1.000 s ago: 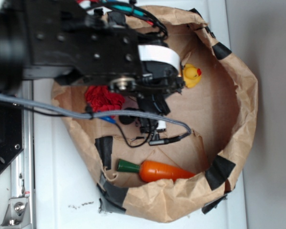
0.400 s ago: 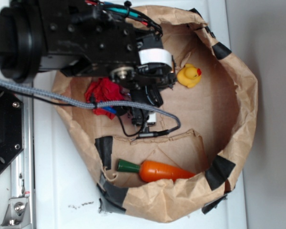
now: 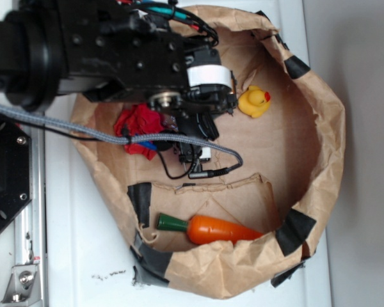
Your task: Grab the silver keys.
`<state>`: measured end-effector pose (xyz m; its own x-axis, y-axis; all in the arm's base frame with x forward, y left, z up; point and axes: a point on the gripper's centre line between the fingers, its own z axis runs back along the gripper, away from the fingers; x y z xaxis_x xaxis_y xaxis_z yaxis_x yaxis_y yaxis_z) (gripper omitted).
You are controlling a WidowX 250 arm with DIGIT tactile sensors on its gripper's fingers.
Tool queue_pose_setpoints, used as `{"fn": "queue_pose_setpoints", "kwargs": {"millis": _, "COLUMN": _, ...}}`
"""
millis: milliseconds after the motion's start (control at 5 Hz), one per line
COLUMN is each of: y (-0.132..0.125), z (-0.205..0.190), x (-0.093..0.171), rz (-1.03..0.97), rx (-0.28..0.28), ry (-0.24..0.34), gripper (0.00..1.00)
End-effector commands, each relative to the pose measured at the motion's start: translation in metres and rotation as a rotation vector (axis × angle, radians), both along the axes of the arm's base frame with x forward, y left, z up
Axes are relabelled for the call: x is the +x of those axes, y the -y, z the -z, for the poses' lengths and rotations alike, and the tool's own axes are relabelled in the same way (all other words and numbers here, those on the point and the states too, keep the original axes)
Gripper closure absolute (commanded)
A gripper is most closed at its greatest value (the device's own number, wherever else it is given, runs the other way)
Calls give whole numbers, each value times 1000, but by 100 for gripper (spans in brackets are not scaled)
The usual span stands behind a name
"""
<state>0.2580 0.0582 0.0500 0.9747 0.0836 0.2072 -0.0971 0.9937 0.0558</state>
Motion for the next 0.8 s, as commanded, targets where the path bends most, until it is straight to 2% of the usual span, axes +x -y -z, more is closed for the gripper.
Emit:
{"fn": "queue_pose_setpoints", "kwargs": {"millis": 0, "y": -7, "z": -1, "x": 4, "rz": -12, "rx": 33, "ry": 24, "gripper": 0}}
{"fn": "queue_pose_setpoints", "kwargs": {"millis": 200, "y": -6, "z": 10, "x": -7, "rz": -26, "rx": 29, "ry": 23, "gripper": 0}}
{"fn": "queue_pose_setpoints", "kwargs": {"millis": 400, "y": -7, "z": 34, "x": -4, "rz": -50, "rx": 5, "ry": 2, "gripper": 0}}
{"fn": "queue_pose_setpoints", "kwargs": {"millis": 600, "y": -13, "z": 43, "x": 0, "rz": -92, "rx": -2, "ry": -2, "gripper": 100}}
